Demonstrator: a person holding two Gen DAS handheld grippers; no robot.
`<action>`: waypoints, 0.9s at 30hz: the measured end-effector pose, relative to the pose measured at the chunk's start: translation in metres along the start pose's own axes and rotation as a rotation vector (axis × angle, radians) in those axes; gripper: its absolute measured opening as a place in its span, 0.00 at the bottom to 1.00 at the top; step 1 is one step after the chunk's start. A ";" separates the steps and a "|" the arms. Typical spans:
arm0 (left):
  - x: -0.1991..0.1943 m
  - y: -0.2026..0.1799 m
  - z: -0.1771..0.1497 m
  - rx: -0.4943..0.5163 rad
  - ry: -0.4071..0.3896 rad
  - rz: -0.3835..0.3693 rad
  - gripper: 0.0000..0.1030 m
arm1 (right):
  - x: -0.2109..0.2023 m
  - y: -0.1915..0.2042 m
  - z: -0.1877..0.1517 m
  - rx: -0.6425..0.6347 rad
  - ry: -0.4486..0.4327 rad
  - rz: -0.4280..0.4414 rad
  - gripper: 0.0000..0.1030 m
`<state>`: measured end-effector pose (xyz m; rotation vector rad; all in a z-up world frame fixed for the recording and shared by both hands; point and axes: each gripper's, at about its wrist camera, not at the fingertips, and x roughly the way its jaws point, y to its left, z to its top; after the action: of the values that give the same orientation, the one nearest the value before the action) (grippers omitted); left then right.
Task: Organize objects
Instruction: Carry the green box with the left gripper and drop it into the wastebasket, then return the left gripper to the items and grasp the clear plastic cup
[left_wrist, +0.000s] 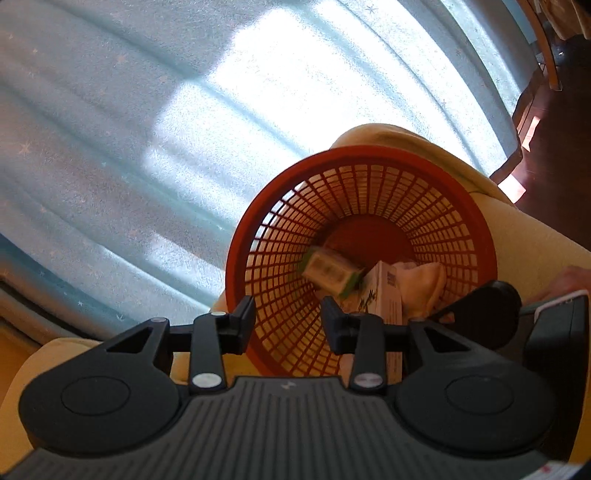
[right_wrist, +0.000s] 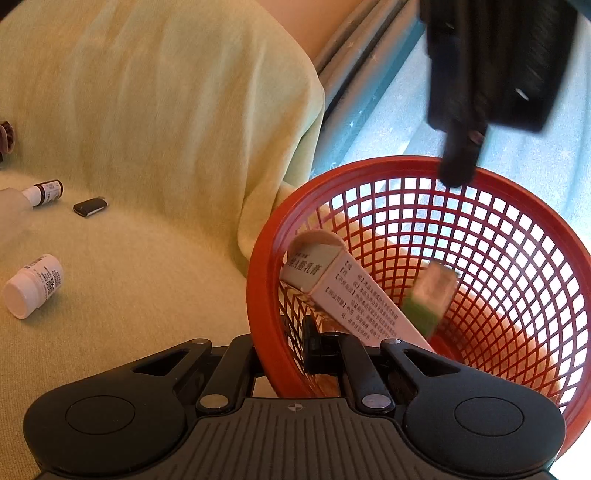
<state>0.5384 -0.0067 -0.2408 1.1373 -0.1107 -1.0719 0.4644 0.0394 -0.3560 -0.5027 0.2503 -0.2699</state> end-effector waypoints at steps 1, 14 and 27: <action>-0.003 0.001 -0.005 -0.012 0.012 -0.001 0.34 | -0.001 0.000 0.000 0.002 -0.001 0.000 0.02; -0.025 0.017 -0.070 -0.322 0.229 0.005 0.38 | -0.003 0.003 0.001 -0.003 0.001 0.000 0.03; -0.047 0.020 -0.126 -0.492 0.357 0.036 0.42 | -0.005 0.001 0.000 -0.002 0.001 0.000 0.03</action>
<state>0.5977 0.1132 -0.2643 0.8551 0.3940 -0.7886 0.4598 0.0423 -0.3556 -0.5046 0.2512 -0.2700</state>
